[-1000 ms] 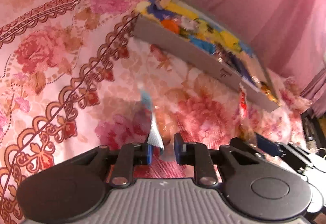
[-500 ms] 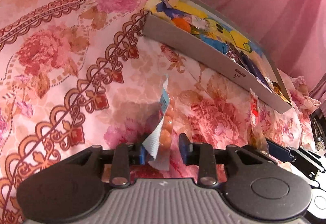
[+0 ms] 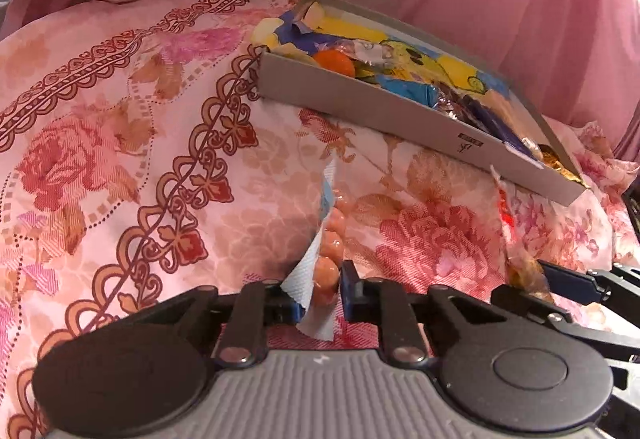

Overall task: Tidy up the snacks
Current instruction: 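Carry the sausage packet and quail-egg packet over the grey tray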

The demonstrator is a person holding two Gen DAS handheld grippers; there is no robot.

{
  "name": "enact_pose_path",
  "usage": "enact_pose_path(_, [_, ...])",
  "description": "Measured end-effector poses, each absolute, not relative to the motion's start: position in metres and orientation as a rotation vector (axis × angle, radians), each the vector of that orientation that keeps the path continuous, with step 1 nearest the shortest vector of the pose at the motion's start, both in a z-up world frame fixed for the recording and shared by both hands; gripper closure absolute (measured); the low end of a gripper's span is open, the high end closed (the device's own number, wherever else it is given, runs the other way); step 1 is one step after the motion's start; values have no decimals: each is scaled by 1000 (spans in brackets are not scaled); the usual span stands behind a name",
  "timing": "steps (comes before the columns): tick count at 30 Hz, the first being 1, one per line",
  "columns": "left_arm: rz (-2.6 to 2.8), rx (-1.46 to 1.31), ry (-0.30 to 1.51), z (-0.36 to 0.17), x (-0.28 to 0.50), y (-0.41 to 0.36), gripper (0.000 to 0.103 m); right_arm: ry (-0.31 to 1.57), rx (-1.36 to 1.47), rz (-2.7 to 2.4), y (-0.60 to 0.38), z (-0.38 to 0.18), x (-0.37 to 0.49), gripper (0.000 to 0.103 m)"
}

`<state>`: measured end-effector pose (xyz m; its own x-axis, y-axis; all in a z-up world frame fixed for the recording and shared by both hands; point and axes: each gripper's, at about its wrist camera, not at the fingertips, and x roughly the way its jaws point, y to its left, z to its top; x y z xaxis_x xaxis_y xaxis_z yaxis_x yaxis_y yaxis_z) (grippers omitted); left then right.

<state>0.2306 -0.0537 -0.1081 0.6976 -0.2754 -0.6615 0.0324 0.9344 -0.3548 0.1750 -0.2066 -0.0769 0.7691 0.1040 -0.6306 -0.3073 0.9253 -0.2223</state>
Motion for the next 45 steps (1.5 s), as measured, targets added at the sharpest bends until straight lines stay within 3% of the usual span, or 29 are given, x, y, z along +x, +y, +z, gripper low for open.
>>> enact_pose_path(9, [-156, -295, 687, -95, 220, -57, 87, 573, -395, 229, -200, -72, 168, 64])
enact_pose_path(19, [-189, -324, 519, -49, 206, -55, 87, 287, -368, 191, -204, -45, 162, 64])
enact_pose_path(26, [-203, -279, 466, -11, 243, -62, 86, 134, -266, 85, -229, -26, 195, 63])
enact_pose_path(36, [-238, -254, 458, 15, 321, -103, 86, 179, -63, -89, -286, -22, 256, 63])
enact_pose_path(45, [-284, -237, 521, -3, 357, -156, 86, 248, 19, -110, -314, -30, 281, 63])
